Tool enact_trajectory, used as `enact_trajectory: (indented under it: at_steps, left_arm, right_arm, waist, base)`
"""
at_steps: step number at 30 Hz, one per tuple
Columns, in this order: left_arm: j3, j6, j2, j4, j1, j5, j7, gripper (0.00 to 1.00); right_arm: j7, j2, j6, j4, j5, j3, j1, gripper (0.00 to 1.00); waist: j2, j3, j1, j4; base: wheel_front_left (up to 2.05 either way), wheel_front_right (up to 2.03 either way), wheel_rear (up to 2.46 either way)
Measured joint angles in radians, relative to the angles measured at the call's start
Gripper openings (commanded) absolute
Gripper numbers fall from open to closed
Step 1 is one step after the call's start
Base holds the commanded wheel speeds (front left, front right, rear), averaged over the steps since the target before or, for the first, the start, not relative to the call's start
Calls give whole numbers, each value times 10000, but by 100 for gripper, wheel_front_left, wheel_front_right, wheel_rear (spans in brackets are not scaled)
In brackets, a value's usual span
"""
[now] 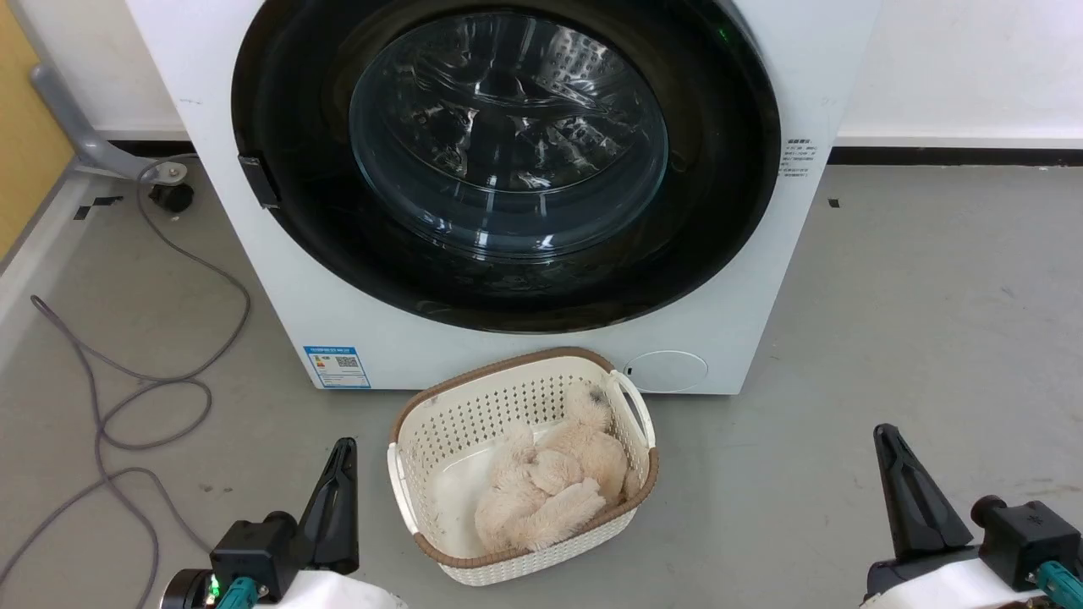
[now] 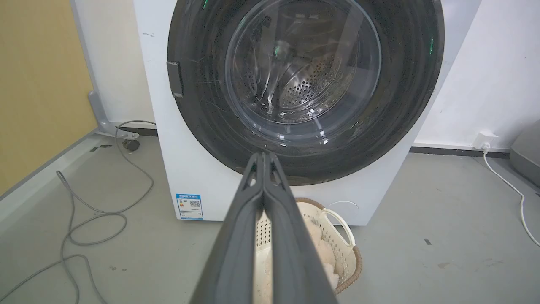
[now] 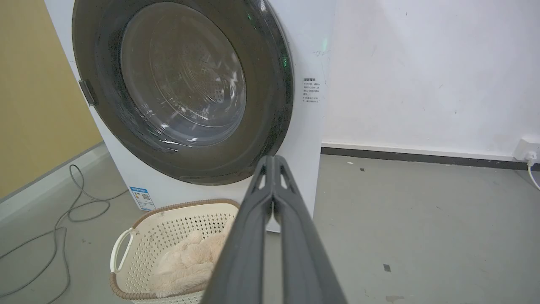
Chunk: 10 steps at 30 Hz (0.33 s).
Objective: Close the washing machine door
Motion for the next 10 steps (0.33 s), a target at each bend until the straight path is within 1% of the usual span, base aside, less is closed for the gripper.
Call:
enact_trajectory:
  at_steps: [10]
  left_arm:
    - [54,29,0,-46,-12,174,207,0]
  right_arm:
    - [207,29,0,-44,-73,42,-9,0]
  waist:
    - [0,-26,0,7]
  base:
    - [0,0,0]
